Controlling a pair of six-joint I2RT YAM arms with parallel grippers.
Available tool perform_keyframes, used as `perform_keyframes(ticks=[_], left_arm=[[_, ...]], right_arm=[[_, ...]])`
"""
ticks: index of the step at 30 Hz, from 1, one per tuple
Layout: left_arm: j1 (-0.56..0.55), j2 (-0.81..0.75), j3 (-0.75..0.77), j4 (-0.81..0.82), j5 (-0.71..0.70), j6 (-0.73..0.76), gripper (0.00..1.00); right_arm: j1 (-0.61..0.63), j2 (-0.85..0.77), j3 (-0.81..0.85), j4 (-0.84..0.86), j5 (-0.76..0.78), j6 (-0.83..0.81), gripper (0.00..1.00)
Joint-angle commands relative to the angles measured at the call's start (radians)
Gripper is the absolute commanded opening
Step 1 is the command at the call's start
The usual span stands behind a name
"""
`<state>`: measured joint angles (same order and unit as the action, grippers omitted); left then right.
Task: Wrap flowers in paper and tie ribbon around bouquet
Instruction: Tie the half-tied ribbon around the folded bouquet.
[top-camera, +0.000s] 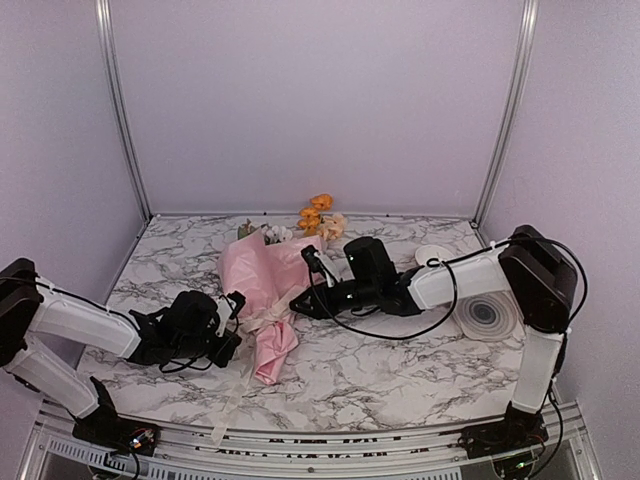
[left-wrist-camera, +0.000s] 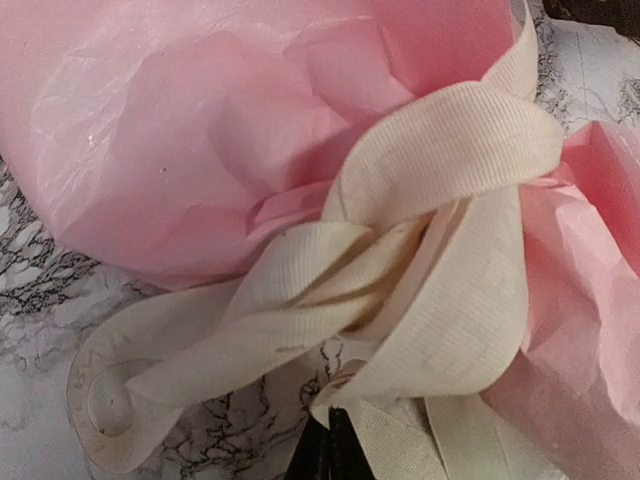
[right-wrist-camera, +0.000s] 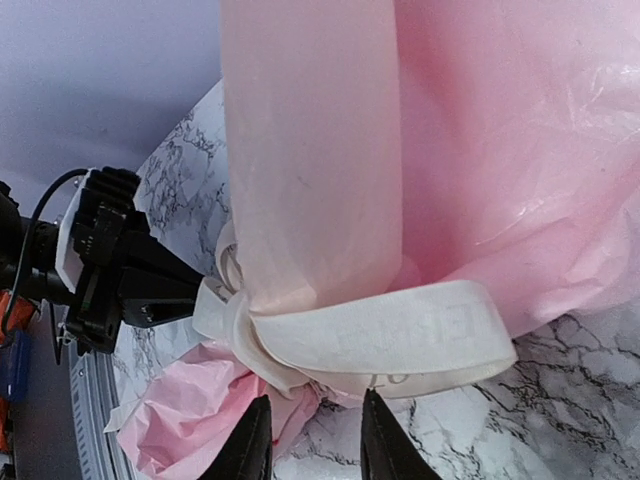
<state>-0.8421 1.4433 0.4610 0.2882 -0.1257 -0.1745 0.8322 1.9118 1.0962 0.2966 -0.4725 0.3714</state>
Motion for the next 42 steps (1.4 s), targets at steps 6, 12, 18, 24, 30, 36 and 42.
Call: perform_keyframes(ticks=[6,12,18,24,30,36,42], left_arm=[[-0.082,-0.131,-0.119,-0.017,0.089,-0.17,0.0],[-0.121,-0.132,-0.146,-0.045,0.151,-0.263,0.0],[-0.165,-0.133,-0.134,-0.117,0.164,-0.286,0.0],[-0.166,-0.132,-0.133,-0.135,0.166,-0.286,0.0],[-0.166,-0.116,-0.143,-0.147,0.155,-0.293,0.0],[-0.166,-0.113,-0.139,-0.145,0.158,-0.276,0.0],[-0.166,-0.185,-0.118,-0.218,0.121,-0.231,0.04]], right_arm=[[-0.042,-0.005,0.016,0.05,-0.028,0.021,0.3],[-0.044,0.018,0.066,0.052,-0.034,0.031,0.35],[-0.041,0.085,0.115,0.076,-0.055,0.065,0.42],[-0.032,0.147,0.191,0.069,-0.085,0.068,0.48],[-0.015,0.195,0.23,0.063,-0.119,0.072,0.5],[-0.014,0.228,0.255,0.076,-0.139,0.087,0.35],[-0.015,0.201,0.226,0.082,-0.143,0.092,0.04]])
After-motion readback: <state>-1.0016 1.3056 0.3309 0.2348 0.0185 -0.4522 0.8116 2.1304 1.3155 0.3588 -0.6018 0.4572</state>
